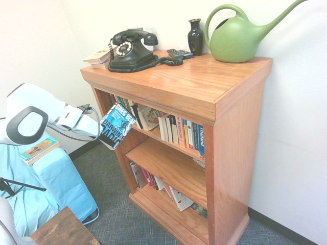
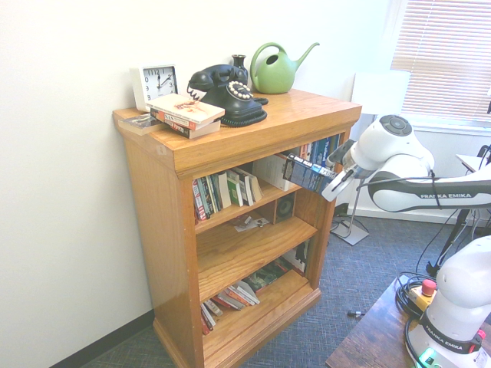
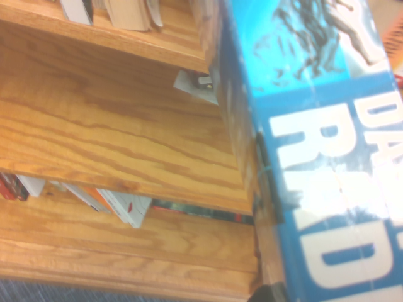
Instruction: Put the book on the shelf
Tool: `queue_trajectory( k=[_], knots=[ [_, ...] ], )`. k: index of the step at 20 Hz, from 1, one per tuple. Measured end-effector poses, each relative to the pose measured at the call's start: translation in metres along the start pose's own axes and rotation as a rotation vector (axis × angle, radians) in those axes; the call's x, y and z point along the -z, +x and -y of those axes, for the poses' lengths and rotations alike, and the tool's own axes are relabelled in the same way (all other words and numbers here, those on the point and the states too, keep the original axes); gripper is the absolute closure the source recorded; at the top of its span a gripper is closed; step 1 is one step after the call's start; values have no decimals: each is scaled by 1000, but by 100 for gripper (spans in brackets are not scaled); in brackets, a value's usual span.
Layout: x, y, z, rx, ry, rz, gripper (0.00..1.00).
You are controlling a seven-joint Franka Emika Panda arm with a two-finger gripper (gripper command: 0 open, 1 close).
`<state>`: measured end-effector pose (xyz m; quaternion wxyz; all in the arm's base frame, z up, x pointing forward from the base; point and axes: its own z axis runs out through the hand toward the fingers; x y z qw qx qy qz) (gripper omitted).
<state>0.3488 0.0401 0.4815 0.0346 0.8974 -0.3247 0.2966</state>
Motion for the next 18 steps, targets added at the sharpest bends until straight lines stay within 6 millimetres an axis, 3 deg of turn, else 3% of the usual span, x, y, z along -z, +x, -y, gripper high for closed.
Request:
queue_trajectory(
  k=[11, 18],
  knots=[
    [-90, -3, 19, 6, 61, 4, 100],
    [-100, 14, 51, -46, 85, -16, 100]
  ],
)
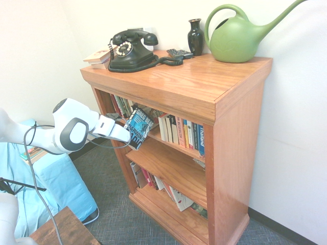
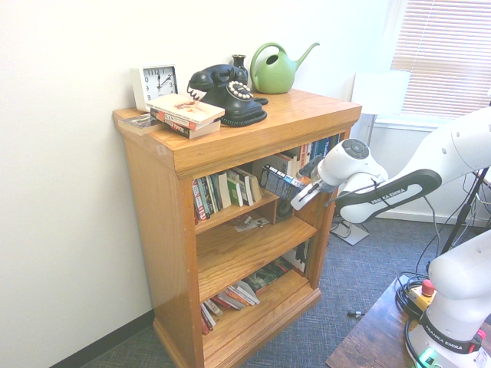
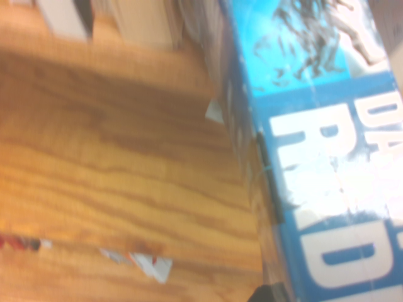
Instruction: Put the book on the shelf
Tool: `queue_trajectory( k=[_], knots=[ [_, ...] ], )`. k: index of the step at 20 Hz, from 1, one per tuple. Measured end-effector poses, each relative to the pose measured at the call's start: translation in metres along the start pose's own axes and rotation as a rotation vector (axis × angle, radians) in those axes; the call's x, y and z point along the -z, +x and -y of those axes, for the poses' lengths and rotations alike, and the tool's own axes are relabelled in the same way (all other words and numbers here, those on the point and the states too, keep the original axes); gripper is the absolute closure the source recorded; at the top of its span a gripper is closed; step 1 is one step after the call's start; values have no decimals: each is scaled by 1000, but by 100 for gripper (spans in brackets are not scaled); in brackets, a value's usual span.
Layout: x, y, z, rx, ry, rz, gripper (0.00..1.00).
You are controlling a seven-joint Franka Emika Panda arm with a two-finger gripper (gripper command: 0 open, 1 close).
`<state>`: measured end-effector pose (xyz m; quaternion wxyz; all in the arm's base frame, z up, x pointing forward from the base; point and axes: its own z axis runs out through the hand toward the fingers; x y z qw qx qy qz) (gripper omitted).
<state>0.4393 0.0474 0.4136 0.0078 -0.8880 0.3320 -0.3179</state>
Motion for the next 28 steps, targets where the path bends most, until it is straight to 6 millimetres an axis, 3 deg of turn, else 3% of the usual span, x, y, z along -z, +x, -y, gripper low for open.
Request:
queue_trajectory(
  k=[13, 23, 28],
  knots=[
    [-30, 11, 44, -80, 2, 18, 100],
    [-50, 38, 68, -150, -18, 2, 100],
    [-59, 36, 87, -131, -24, -1, 100]
  ],
)
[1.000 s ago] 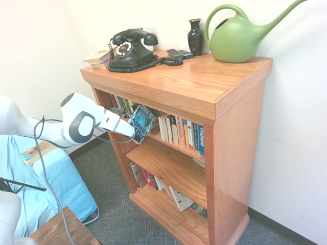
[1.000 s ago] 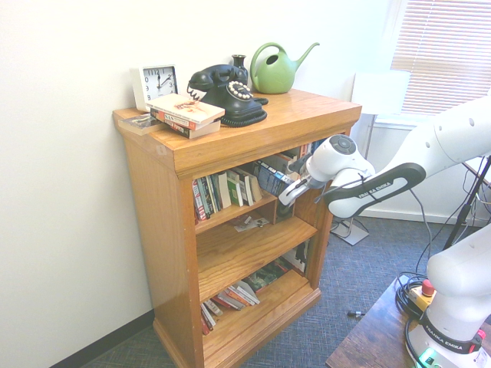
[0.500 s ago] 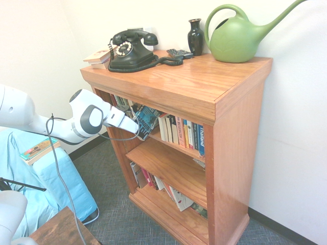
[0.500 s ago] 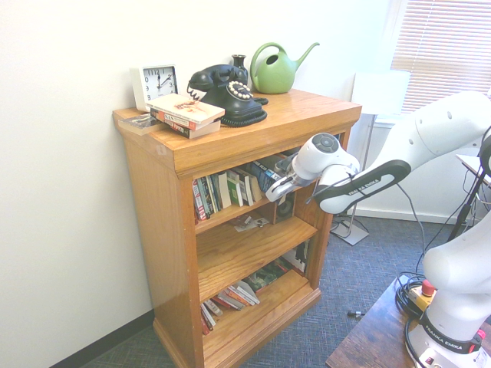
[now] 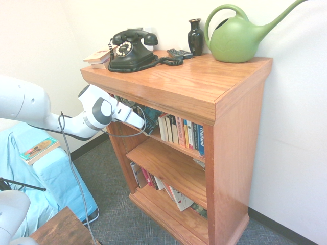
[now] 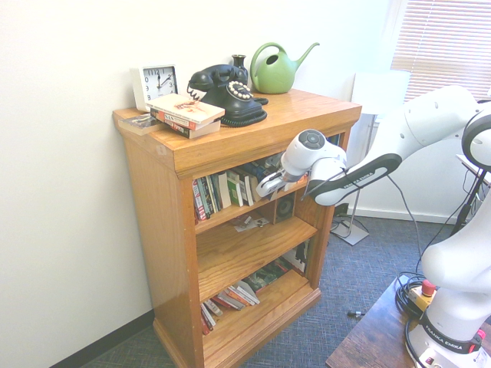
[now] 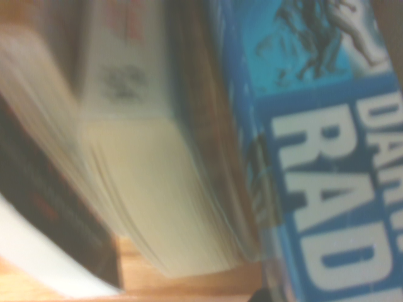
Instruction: Put the book on the shelf
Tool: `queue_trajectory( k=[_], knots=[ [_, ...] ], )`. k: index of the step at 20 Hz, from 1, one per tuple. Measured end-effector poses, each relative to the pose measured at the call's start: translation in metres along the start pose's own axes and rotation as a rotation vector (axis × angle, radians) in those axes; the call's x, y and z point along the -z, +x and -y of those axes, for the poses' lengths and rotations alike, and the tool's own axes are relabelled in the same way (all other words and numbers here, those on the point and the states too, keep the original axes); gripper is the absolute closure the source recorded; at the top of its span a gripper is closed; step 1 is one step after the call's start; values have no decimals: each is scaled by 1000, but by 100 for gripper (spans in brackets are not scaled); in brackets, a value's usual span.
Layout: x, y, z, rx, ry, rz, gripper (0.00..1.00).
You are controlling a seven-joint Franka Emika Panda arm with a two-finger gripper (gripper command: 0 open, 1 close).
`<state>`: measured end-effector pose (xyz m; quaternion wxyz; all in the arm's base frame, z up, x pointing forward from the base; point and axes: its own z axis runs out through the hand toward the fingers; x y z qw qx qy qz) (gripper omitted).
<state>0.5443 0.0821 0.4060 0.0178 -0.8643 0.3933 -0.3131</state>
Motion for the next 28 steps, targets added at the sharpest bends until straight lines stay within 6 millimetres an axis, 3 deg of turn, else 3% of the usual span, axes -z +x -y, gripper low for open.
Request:
queue_trajectory(
  k=[1, 11, 19, 23, 28],
  knots=[
    [-2, -2, 2, 2, -2, -2, 0],
    [-13, 6, 13, -2, 17, -3, 0],
    [-14, 0, 9, 1, 12, 6, 0],
    [-13, -25, -10, 0, 21, 32, 0],
    [1, -50, -55, 5, 22, 17, 0]
  ],
)
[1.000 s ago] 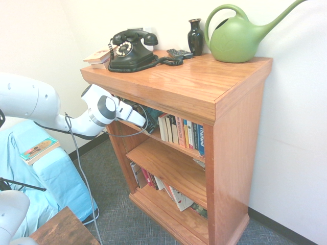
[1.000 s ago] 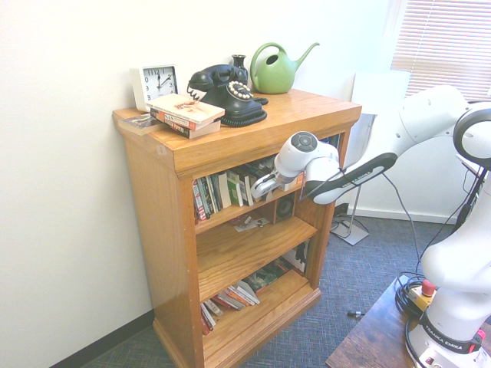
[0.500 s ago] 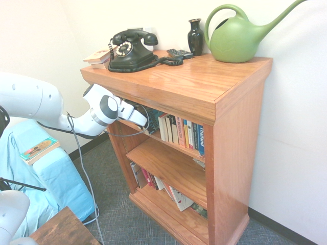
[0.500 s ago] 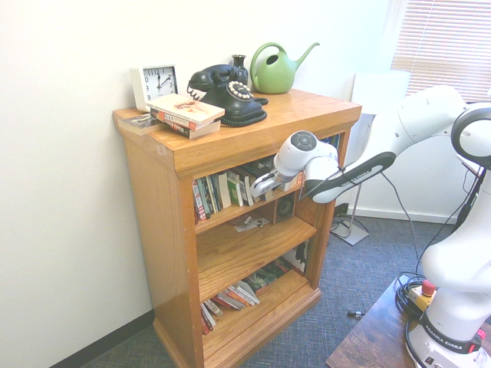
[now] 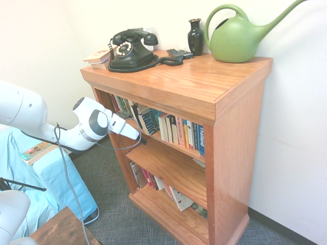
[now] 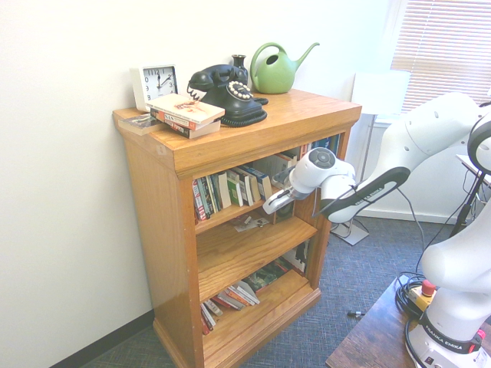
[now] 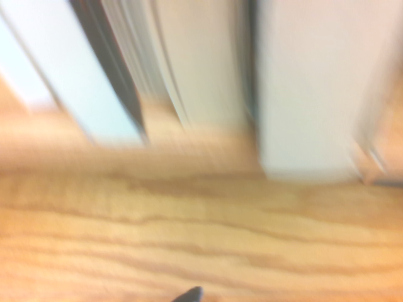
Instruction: Put the book on the shelf
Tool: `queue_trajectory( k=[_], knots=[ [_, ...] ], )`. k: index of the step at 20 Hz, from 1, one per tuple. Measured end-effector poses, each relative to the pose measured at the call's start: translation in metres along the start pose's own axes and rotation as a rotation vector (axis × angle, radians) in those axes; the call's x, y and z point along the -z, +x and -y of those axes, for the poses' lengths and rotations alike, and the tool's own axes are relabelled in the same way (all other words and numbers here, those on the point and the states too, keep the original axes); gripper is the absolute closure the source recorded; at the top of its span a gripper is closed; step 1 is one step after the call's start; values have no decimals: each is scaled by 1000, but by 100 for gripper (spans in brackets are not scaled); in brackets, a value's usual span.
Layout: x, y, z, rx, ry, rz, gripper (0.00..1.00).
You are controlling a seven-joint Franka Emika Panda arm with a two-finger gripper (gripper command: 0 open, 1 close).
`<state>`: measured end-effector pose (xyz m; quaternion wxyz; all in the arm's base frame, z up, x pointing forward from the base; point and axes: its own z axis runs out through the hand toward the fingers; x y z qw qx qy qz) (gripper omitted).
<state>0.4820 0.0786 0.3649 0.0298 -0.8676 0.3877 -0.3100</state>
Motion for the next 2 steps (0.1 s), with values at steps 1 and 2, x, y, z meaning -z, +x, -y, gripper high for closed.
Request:
queue_trajectory(
  k=[1, 2],
  knots=[
    [5, -3, -9, -3, -1, -7, 0],
    [9, -6, -17, -6, -6, -9, 0]
  ],
)
